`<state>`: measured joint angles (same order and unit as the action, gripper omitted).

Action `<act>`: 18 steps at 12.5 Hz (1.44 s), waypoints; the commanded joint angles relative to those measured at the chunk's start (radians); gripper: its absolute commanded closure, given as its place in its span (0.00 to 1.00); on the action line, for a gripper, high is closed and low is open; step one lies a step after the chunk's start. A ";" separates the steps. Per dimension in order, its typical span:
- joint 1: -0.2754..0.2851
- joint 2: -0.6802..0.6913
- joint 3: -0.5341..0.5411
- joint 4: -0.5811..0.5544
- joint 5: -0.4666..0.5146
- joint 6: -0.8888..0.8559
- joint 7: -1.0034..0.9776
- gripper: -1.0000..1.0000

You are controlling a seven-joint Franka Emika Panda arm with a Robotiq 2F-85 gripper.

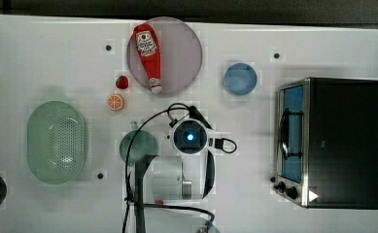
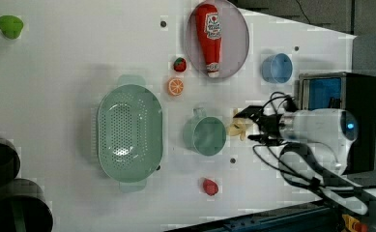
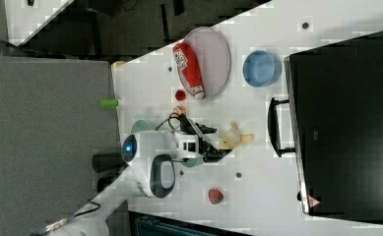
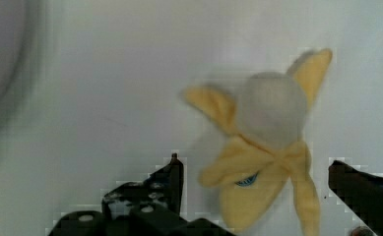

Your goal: Pick banana from table and place on oven.

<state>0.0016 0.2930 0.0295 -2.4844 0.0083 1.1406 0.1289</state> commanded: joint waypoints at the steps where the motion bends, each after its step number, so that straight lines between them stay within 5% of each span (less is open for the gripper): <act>1: -0.008 0.036 -0.009 -0.009 -0.012 0.076 0.035 0.00; 2: -0.008 0.047 -0.006 -0.009 -0.012 0.096 0.035 0.04; 8: -0.009 0.050 -0.001 -0.001 -0.012 0.105 0.036 0.72; 13: -0.012 -0.077 0.001 0.067 -0.012 0.059 0.039 0.73; 18: -0.017 -0.366 -0.019 0.275 -0.012 -0.487 0.039 0.73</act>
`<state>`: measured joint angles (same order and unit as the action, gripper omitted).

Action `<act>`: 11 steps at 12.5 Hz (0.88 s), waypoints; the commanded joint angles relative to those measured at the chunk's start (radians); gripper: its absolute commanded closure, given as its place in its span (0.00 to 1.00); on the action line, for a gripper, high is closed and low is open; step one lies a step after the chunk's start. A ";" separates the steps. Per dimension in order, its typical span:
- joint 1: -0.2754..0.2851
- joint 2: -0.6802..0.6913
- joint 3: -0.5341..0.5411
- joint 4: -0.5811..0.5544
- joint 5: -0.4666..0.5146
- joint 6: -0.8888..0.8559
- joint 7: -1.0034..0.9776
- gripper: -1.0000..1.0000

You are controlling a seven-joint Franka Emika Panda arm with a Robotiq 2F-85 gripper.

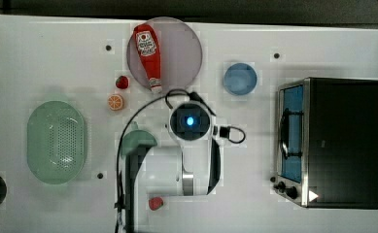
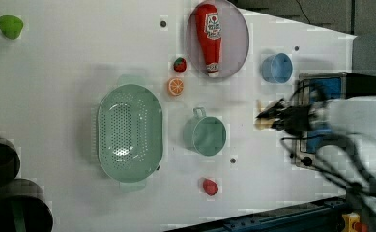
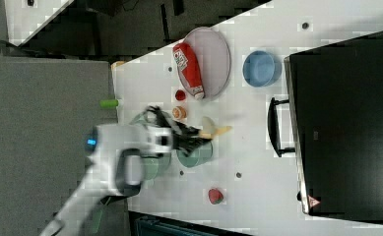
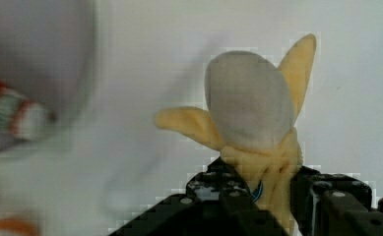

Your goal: Pick banana from table and place on oven.

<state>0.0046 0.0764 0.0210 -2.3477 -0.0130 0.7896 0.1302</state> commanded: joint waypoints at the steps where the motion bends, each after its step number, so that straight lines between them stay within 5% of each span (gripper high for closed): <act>1: -0.021 -0.191 -0.026 0.191 0.009 -0.249 0.038 0.73; 5: -0.042 -0.255 -0.154 0.352 0.002 -0.523 0.028 0.73; 11: -0.057 -0.141 -0.437 0.405 -0.121 -0.413 -0.411 0.73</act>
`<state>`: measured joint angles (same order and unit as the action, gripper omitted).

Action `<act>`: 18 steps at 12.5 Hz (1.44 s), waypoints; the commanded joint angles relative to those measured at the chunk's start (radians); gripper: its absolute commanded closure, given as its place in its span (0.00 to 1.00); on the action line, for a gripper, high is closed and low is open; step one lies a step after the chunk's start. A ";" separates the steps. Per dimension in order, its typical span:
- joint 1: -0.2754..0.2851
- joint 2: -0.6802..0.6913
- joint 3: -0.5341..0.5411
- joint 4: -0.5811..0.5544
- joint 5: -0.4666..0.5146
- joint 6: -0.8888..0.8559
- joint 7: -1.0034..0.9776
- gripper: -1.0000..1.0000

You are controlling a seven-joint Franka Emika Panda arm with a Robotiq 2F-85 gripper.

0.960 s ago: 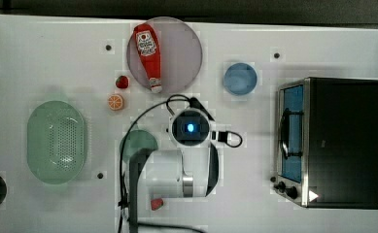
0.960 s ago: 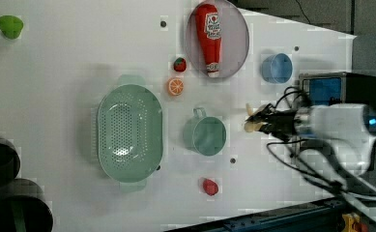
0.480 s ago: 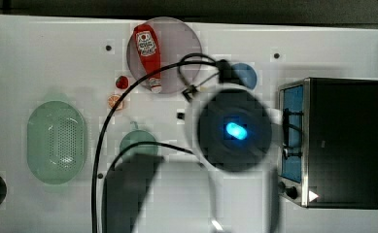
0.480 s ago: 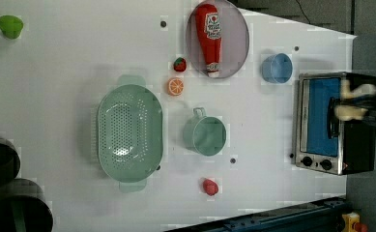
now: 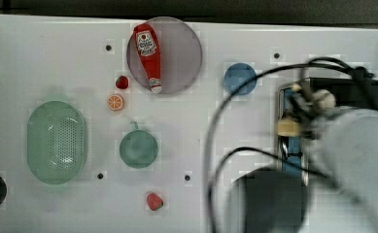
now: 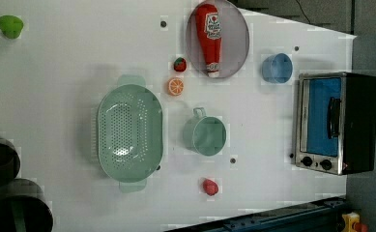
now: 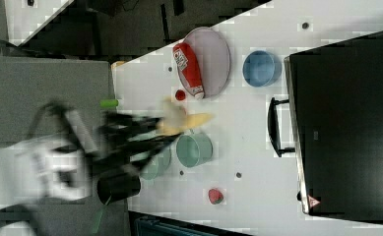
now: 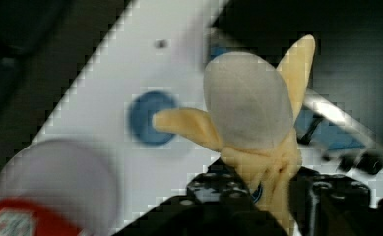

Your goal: Pick banana from table and place on oven.

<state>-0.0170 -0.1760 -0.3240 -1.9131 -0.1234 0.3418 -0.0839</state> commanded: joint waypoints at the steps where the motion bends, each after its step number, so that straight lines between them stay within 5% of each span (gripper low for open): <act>1: -0.037 0.147 -0.139 -0.023 -0.011 0.069 -0.260 0.73; 6: -0.038 0.333 -0.263 -0.013 -0.006 0.250 -0.526 0.69; 12: -0.031 0.372 -0.254 -0.015 0.007 0.249 -0.526 0.02; 18: 0.049 0.212 -0.085 0.027 0.009 0.128 -0.362 0.00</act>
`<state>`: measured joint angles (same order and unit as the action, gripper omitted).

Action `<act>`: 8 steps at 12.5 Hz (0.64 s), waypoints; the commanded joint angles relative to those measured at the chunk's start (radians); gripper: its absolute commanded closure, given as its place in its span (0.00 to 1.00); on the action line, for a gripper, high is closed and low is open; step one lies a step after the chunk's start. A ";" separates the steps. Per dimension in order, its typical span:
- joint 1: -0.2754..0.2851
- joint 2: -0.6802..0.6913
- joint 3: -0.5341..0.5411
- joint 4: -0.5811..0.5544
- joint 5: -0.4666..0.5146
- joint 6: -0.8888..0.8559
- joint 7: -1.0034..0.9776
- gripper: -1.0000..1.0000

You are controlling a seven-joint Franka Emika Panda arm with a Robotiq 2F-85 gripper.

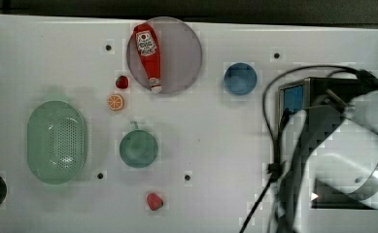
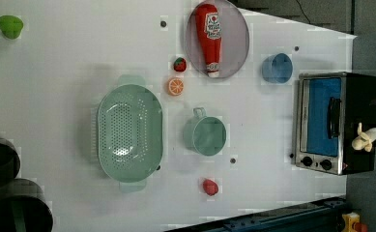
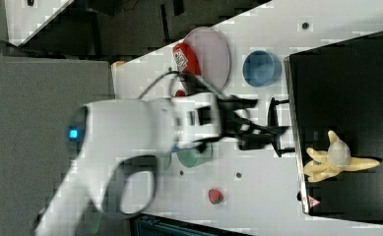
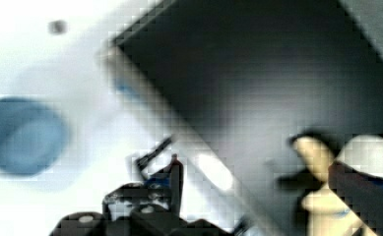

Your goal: Pick banana from table and place on oven.

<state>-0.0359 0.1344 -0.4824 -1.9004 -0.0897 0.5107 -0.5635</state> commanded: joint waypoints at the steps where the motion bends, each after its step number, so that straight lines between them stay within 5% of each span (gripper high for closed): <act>1: 0.080 -0.140 0.120 0.014 -0.025 -0.113 0.240 0.00; 6: 0.092 -0.322 0.321 -0.002 -0.013 -0.306 0.830 0.00; 8: 0.093 -0.379 0.375 -0.029 -0.009 -0.313 0.896 0.00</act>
<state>0.0973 -0.2245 -0.0988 -1.8945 -0.0807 0.2006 0.1627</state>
